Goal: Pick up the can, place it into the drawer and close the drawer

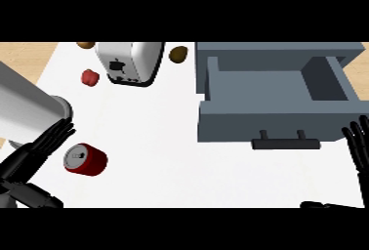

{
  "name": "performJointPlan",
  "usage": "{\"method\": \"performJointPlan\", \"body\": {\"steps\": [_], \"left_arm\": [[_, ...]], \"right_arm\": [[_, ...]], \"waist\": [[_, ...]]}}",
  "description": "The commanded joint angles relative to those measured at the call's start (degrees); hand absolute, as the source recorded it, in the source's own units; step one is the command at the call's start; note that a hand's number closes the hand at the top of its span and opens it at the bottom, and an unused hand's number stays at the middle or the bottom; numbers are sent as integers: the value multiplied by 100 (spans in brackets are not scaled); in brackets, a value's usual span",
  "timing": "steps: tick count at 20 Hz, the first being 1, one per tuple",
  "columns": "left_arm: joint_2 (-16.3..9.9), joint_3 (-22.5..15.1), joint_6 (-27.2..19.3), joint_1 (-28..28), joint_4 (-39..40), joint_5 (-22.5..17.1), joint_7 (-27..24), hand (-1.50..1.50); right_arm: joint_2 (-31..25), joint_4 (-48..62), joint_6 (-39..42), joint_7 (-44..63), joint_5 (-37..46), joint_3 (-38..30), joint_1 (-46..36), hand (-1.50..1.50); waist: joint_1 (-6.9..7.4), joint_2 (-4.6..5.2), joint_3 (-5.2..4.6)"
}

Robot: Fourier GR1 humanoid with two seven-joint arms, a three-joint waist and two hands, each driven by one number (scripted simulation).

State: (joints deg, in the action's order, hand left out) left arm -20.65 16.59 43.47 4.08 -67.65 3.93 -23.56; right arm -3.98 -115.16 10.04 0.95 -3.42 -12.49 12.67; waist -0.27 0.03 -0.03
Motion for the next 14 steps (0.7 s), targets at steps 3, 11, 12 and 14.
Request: {"method": "performJointPlan", "body": {"steps": [3, 11, 12, 14], "left_arm": [[-416, -114, 309, 299, 1166, 337, -1213, -150], [-426, -500, -333, 518, 2074, 746, -1928, -150], [-385, -542, -258, 790, 2196, 654, -1626, -150], [-592, -479, -221, 903, 2459, 627, -1775, -150]], "right_arm": [[178, -207, -26, -2, 228, 229, 133, -150], [163, -140, 52, -159, 201, 86, 199, -150], [-52, -511, -45, 771, -238, -96, -286, -150], [142, -325, 56, 43, 92, 48, 152, -150]], "waist": [[-15, 2, -3], [-20, 2, -2], [-31, 6, -5], [-27, 3, -2]]}}
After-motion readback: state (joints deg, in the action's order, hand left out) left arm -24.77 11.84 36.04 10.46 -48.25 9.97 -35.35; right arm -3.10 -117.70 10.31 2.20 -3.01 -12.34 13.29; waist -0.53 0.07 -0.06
